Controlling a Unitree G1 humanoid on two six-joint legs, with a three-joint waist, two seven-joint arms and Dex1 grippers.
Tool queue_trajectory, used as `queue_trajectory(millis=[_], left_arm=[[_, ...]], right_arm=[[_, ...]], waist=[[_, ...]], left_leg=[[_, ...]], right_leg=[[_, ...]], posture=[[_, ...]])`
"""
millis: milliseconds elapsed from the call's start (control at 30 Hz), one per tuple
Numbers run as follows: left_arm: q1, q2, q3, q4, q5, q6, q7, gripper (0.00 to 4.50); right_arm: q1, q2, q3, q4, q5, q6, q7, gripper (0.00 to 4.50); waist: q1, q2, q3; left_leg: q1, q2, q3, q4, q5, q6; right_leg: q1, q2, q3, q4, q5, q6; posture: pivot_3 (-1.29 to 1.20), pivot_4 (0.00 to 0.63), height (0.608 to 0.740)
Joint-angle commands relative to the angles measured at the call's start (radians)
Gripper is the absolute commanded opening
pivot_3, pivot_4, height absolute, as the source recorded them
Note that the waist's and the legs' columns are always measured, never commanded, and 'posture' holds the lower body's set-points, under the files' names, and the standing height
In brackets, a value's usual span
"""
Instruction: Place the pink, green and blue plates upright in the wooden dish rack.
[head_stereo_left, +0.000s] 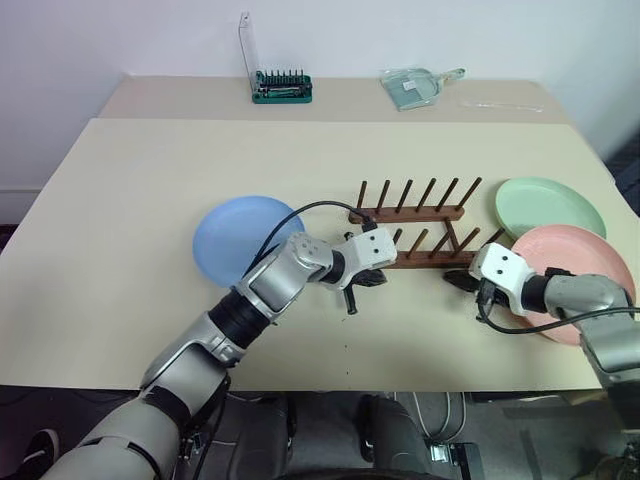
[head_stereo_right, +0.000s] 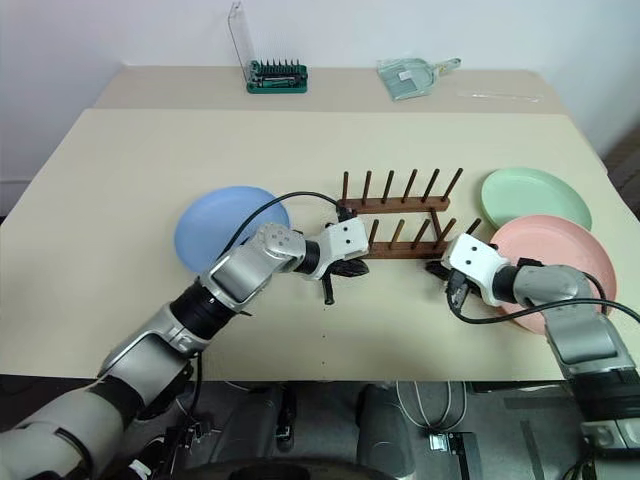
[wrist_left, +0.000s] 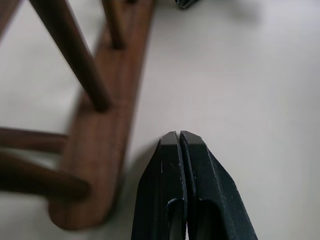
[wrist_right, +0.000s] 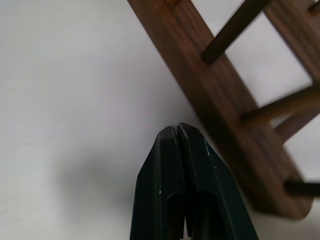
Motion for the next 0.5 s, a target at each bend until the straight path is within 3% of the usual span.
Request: queue_trajectory(millis=[33, 233, 500], left_arm=[[-0.023, -0.025, -0.006, 0.059, 0.073, -0.036, 0.067, 0.05], [-0.075, -0.056, 0.039, 0.189, 0.112, -0.105, 0.126, 0.05], [-0.184, -0.052, 0.108, 0.411, 0.137, -0.254, 0.152, 0.05]], right_arm=[[-0.071, 0.029, 0.036, 0.092, -0.074, -0.065, -0.050, 0.04], [-0.204, 0.071, 0.064, 0.250, -0.142, -0.160, -0.105, 0.04], [-0.262, 0.096, 0.080, 0.328, -0.161, -0.214, -0.115, 0.04]], waist=[[-0.001, 0.000, 0.000], [0.000, 0.000, 0.000], [-0.004, 0.000, 0.000]], left_leg=[[0.001, 0.000, 0.000, 0.000, 0.000, 0.000], [0.001, 0.000, 0.000, 0.000, 0.000, 0.000], [0.001, 0.000, 0.000, -0.001, 0.000, 0.000]], right_leg=[[0.001, 0.000, 0.000, 0.000, 0.000, 0.000], [0.001, 0.000, 0.000, 0.000, 0.000, 0.000], [0.001, 0.000, 0.000, 0.000, 0.000, 0.000]], posture=[[0.00, 0.150, 0.724], [0.00, 0.150, 0.724], [0.00, 0.150, 0.724]])
